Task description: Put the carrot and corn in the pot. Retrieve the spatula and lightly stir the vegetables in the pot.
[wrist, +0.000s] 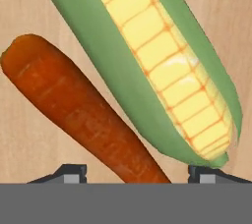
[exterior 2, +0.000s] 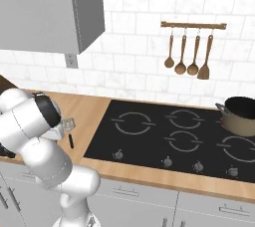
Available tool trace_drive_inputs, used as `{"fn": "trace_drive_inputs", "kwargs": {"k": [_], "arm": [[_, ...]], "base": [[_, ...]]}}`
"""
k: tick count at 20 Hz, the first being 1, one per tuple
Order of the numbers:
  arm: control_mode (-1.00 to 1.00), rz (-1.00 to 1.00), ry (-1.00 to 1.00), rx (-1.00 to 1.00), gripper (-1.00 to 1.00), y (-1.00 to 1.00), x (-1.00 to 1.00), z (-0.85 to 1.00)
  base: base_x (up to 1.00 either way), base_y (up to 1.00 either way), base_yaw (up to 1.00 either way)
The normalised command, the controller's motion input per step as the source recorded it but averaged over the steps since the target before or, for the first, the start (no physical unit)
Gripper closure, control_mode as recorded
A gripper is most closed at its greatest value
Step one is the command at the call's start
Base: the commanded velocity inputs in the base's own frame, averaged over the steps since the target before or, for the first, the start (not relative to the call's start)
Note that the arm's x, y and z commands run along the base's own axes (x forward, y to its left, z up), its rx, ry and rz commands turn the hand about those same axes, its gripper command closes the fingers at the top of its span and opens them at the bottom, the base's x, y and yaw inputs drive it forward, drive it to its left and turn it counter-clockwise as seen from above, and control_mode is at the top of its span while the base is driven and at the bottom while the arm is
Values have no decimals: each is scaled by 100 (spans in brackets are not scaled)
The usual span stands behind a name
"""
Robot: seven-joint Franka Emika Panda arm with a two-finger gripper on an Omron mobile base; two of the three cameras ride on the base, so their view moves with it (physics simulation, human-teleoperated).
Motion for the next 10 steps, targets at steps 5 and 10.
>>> {"fn": "trace_drive_inputs", "kwargs": {"k": [5, 10], "arm": [[-100, -2, 0, 0, 100, 0, -1, -23], [-100, -1, -1, 4, 100, 0, -30, 0]], "base": [[0, 0, 0], [0, 0, 0]]}}
